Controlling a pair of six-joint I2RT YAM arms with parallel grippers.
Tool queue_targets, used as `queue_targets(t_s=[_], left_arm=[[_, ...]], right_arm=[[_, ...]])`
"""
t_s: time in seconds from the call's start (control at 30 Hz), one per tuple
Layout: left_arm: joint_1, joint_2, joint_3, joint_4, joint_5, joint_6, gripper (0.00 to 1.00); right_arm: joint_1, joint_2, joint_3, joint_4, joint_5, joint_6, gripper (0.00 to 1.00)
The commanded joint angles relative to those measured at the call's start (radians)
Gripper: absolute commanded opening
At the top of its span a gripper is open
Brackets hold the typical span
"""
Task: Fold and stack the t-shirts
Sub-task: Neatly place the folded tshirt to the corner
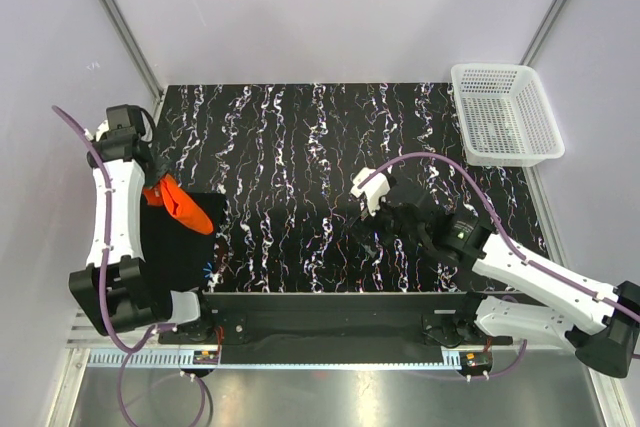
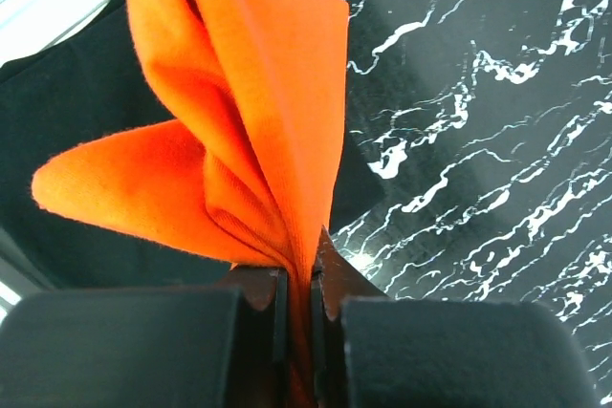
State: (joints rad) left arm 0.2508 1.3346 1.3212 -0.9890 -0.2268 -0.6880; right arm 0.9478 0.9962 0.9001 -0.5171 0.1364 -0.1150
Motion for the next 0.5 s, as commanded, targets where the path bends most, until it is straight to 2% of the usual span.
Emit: queue_targets(t_s=[0.0, 0.13, 0.47], left_arm=[[0.013, -0.017, 0.027, 0.029, 0.027, 0.035, 0.00], [0.015, 0.015, 0.088, 0.029, 0.056, 0.024, 0.00], [-0.002, 0.136, 0.219, 0.065, 0.178, -0.125, 0.00]], right_arm=[[-0.003, 0.001, 0.000, 0.045, -0.018, 0.000, 1.00], [-0.003, 0.004, -0.001, 0.048, -0.027, 0.017, 1.00], [-0.003, 0.012, -0.007, 0.051, -0.031, 0.032, 1.00]])
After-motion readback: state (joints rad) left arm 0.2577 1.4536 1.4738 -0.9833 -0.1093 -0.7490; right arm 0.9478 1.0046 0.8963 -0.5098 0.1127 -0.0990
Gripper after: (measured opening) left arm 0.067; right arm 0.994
